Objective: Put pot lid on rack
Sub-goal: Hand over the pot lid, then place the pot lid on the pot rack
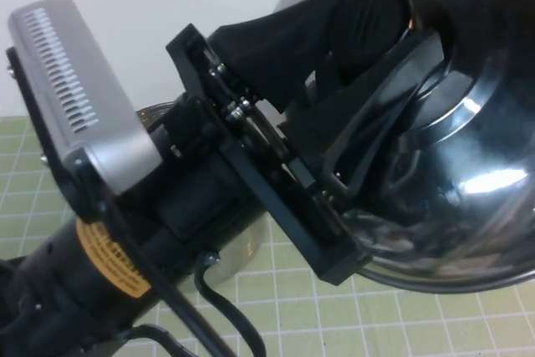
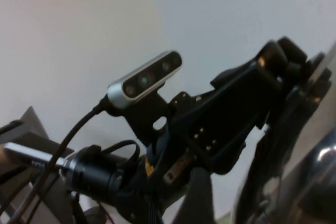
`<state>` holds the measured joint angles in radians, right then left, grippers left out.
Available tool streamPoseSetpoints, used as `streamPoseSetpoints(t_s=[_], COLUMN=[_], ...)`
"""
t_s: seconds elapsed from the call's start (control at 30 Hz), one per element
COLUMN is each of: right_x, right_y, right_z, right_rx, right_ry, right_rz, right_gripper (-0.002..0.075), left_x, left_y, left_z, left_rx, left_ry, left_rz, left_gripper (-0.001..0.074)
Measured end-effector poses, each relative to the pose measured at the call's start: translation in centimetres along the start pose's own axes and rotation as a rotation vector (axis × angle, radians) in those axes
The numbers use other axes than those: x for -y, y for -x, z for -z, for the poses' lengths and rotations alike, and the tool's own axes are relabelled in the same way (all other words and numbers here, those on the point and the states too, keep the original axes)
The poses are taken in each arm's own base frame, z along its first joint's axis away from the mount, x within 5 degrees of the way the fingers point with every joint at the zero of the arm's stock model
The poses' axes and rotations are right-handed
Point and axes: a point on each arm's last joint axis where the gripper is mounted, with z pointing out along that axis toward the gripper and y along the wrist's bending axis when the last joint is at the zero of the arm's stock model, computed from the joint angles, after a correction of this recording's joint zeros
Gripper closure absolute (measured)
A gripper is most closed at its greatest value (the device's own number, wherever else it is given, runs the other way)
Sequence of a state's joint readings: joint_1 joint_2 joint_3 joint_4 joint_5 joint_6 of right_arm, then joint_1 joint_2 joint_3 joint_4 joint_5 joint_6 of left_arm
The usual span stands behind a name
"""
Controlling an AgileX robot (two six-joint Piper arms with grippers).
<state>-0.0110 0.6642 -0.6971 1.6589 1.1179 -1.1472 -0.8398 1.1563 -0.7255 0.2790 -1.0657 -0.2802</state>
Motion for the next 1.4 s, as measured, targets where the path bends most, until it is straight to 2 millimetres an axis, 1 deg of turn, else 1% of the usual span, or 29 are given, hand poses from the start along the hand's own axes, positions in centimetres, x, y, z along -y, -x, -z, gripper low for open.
streamPoseSetpoints(t_s=[0.13,0.2,0.3,0.4,0.53,0.57,0.7,0.73,0.77,0.8,0.83,0.9,0.97,1.03,1.13,1.23,1.3,1.37,1.4], right_x=[0.4,0.6,0.9,1.1,0.7,0.6,0.6,0.5,0.5,0.5,0.5,0.5,0.8,1.3,1.7,2.2,2.8,3.6,4.1], right_y=[0.2,0.3,0.4,0.6,0.8,0.9,0.9,0.8,0.8,0.8,0.8,0.8,0.8,0.8,0.9,1.1,1.1,1.4,1.5], right_z=[0.0,0.0,0.1,0.1,0.0,0.0,0.0,0.0,0.0,0.0,0.0,0.0,0.0,0.1,0.1,0.2,0.1,-0.1,-0.4], right_rx=[0.018,0.028,0.047,0.065,0.088,0.088,0.086,0.085,0.084,0.083,0.082,0.079,0.076,0.079,0.089,0.110,0.115,0.109,0.103], right_ry=[-0.040,-0.062,-0.099,-0.120,-0.080,-0.072,-0.067,-0.065,-0.066,-0.066,-0.066,-0.065,-0.096,-0.138,-0.178,-0.231,-0.259,-0.274,-0.279], right_rz=[0.000,0.000,-0.003,-0.009,-0.037,-0.034,-0.030,-0.030,-0.029,-0.029,-0.029,-0.028,-0.014,-0.012,-0.001,0.007,-0.002,-0.018,-0.031], right_gripper=[0.0164,0.0195,0.0262,0.0377,0.0576,0.0599,0.0602,0.0603,0.0606,0.0610,0.0622,0.0657,0.0683,0.0688,0.0690,0.0691,0.0692,0.0692,0.0692], left_x=[0.0,0.0,0.2,0.6,0.6,0.6,0.6,0.7,0.7,0.7,0.8,0.7,0.8,0.7,0.1,-0.4,-0.6,-0.7,-0.7], left_y=[-0.7,-0.8,-0.9,-1.1,-1.9,-2.1,-2.4,-2.4,-2.4,-2.5,-2.5,-2.5,-2.3,-1.7,-0.3,1.6,2.6,3.5,4.0], left_z=[-0.2,-0.2,-0.2,-0.2,-0.2,-0.2,-0.1,-0.1,-0.1,-0.1,-0.1,-0.1,-0.1,0.1,0.7,1.6,2.4,3.4,3.8], left_rx=[-0.006,0.003,0.002,-0.013,-0.089,-0.110,-0.137,-0.139,-0.142,-0.144,-0.145,-0.151,-0.159,-0.169,-0.208,-0.249,-0.299,-0.360,-0.373], left_ry=[-0.001,-0.008,-0.025,-0.069,-0.084,-0.086,-0.091,-0.091,-0.097,-0.100,-0.102,-0.098,-0.095,-0.081,-0.014,0.064,0.117,0.175,0.192], left_rz=[0.005,0.007,0.007,0.021,0.033,0.044,0.062,0.065,0.069,0.075,0.080,0.100,0.111,0.100,0.063,0.016,-0.004,-0.020,-0.026], left_gripper=[0.0405,0.0405,0.0405,0.0406,0.0406,0.0405,0.0405,0.0393,0.0356,0.0311,0.0247,0.0136,0.0086,0.0074,0.0076,0.0107,0.0176,0.0302,0.0351])
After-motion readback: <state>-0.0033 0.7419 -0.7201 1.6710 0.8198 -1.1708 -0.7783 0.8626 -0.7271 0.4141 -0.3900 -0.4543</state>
